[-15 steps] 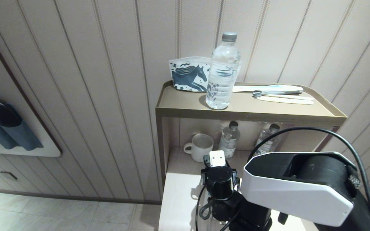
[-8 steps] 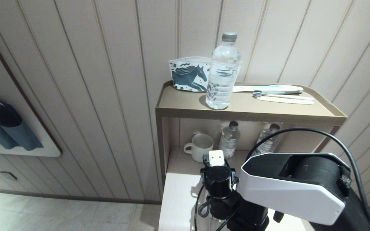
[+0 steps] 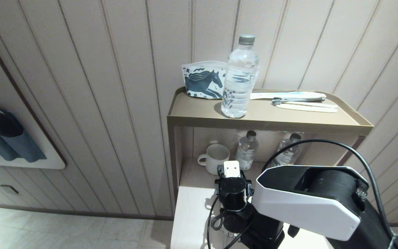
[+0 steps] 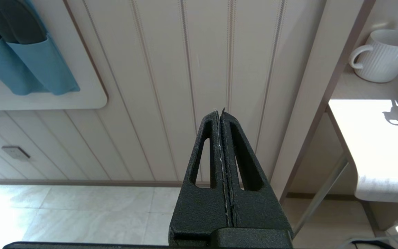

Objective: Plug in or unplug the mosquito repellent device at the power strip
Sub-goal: Place the mosquito repellent liquid on the table

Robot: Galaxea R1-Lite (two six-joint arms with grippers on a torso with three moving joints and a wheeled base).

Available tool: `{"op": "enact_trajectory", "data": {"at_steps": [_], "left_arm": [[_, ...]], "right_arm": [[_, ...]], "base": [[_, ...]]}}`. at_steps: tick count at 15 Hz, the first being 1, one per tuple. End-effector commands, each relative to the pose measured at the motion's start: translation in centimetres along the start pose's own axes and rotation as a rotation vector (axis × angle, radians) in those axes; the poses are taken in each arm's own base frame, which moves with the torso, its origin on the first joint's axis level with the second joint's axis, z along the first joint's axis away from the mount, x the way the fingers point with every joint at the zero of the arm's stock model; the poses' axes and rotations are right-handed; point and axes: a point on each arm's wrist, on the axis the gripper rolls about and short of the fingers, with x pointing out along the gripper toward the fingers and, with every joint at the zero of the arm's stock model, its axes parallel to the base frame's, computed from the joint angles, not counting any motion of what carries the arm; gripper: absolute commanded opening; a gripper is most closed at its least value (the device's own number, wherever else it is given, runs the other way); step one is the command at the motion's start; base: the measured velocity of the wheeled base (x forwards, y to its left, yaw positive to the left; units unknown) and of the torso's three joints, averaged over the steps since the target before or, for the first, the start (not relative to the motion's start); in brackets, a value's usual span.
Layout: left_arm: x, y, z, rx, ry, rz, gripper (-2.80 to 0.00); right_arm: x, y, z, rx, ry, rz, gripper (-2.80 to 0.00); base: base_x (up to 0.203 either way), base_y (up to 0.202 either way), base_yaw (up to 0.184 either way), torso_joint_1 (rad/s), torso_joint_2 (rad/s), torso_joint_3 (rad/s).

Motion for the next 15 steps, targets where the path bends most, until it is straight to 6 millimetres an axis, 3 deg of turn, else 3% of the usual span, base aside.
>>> {"op": "enact_trajectory", "data": {"at_steps": [1, 11, 12, 15], "left_arm": [[0.01, 0.0, 0.0, 0.001, 0.001, 0.0, -2.8], [0.01, 0.0, 0.0, 0.001, 0.001, 0.0, -2.8], [0.01, 0.0, 0.0, 0.002, 0.001, -0.001, -2.8], [0.01, 0.0, 0.0, 0.0, 0.001, 0.0, -2.8]], "right_arm": [[0.16, 0.0, -0.16, 0.004, -0.008, -0.009, -2.8], [-0.07, 0.21, -0.36, -0.02, -0.035, -0.016, -2.8], [-0.07, 0.2, -0.24, -0.018, -0.036, -0.018, 0.0], [-0.16, 0.05, 0.12, -0.014, -0.039, -0.023, 0.0]], "base": [[0.0, 0.0, 0.0, 0.0, 0.0, 0.0], [0.0, 0.0, 0.0, 0.0, 0.0, 0.0], [0.0, 0.0, 0.0, 0.0, 0.0, 0.0], [0.0, 0.0, 0.0, 0.0, 0.0, 0.0]]}}
